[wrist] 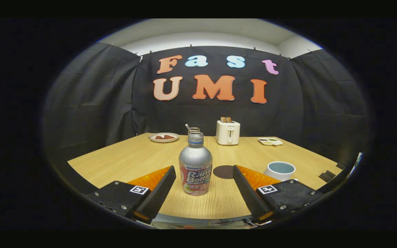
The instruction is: Take the bottle from table, then pour the juice into the cup, finally place the bottle on the coaster
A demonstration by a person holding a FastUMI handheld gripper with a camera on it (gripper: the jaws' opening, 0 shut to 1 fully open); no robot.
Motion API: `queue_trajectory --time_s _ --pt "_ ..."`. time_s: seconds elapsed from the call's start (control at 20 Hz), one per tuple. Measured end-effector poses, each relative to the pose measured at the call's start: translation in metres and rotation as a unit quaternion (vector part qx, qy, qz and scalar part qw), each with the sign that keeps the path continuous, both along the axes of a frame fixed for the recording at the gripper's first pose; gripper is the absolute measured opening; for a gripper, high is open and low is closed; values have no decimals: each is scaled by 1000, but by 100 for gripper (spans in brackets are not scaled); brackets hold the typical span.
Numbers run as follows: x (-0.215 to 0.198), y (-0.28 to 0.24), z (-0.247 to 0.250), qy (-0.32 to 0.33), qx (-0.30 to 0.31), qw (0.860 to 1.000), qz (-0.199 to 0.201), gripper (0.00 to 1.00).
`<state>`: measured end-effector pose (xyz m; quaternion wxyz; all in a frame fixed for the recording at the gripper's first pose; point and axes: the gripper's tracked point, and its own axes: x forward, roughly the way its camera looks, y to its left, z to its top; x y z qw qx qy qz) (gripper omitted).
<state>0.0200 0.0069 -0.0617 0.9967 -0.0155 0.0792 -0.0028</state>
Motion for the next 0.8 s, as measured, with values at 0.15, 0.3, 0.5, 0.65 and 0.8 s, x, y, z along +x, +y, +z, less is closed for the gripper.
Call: queue_trajectory --time_s 0.15,0.3,0.5,0.65,0.8 --pt "9 0 -21 29 4 1000 -5 99" --pt "19 2 -41 57 -7 998 -4 99" --pt "32 13 -50 73 -3 997 5 99" --pt "44 18 -59 79 -5 997 10 99" --pt "53 22 -63 83 10 996 12 99"
